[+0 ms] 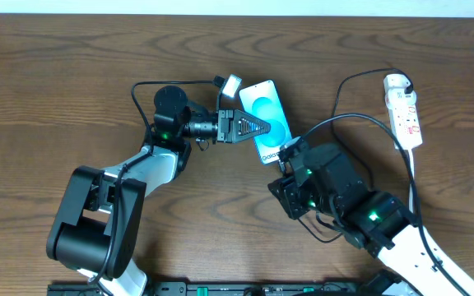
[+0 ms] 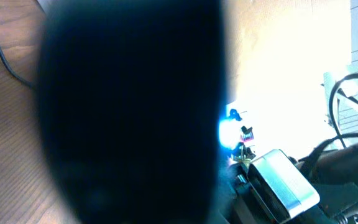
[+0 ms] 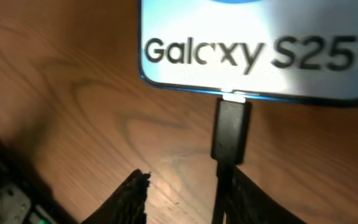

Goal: Plug charger to phone and switch on socket
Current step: 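Open the right gripper and release the plugged-in cable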

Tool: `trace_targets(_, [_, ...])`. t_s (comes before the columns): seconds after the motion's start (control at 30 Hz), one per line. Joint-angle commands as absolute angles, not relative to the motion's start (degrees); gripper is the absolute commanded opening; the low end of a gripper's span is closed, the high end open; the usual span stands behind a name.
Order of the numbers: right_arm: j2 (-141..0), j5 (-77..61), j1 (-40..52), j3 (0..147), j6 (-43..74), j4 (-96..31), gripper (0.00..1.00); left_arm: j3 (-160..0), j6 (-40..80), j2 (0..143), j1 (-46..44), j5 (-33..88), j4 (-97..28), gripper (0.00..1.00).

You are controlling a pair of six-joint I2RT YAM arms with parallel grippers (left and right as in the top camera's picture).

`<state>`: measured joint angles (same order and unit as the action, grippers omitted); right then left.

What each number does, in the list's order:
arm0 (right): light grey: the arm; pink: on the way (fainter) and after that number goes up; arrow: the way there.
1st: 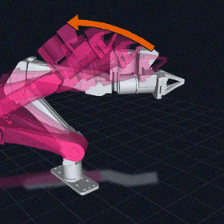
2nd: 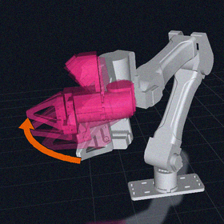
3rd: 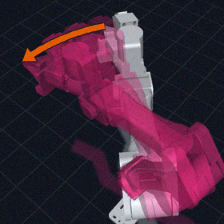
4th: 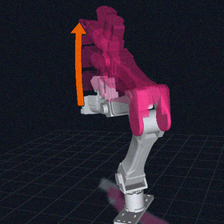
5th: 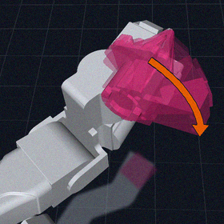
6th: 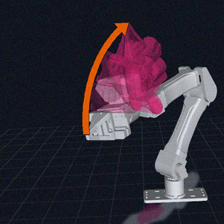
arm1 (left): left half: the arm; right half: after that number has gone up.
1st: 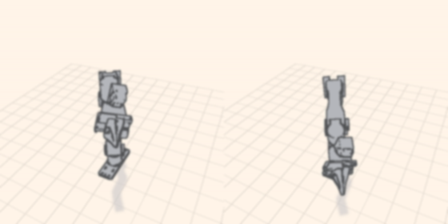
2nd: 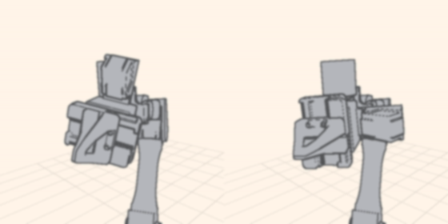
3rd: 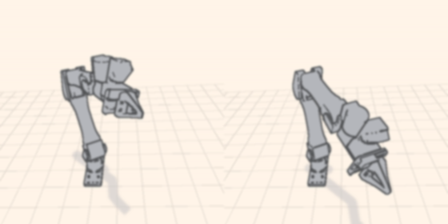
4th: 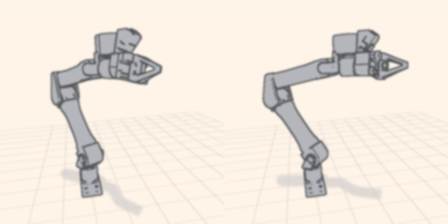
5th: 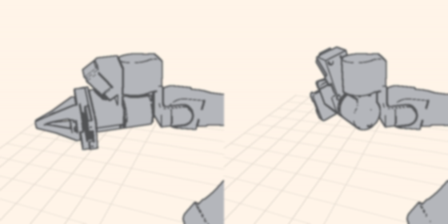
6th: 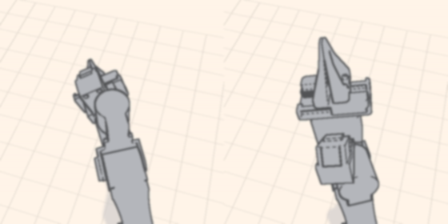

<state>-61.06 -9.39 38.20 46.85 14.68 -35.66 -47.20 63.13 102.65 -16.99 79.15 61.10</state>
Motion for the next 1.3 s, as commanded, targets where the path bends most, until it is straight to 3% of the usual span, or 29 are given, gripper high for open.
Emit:
trace_targets(0.0, [-60.9,-3.6,39.5,47.1,15.2,-34.0,0.31,-47.1,62.4,102.2,-16.8,79.1,61.8,0.07])
trace_targets(0.2, [-60.9,-1.8,39.4,47.1,15.2,-29.3,0.01,-47.1,62.4,102.2,-16.8,79.4,61.8,0.07])
trace_targets(0.63, [-62.5,-1.8,39.4,47.1,14.1,-11.9,0.02,-47.1,62.4,102.2,-18.7,83.4,61.8,0.07])
trace_targets(0.73, [-62.5,-1.8,39.4,47.1,14.4,-12.8,0.18,-47.1,62.4,102.2,-18.8,83.1,61.8,0.07])
trace_targets(0.93, [-60.5,-2.3,39.4,47.2,15.8,-15.3,0.35,-47.1,63.4,102.2,-18.7,78.9,61.8,0.07])
trace_targets(1.27, [-44.7,0.6,39.0,47.2,15.8,-23.7,0.72,-47.1,71.4,102.2,-18.8,66.7,61.8,0.07])
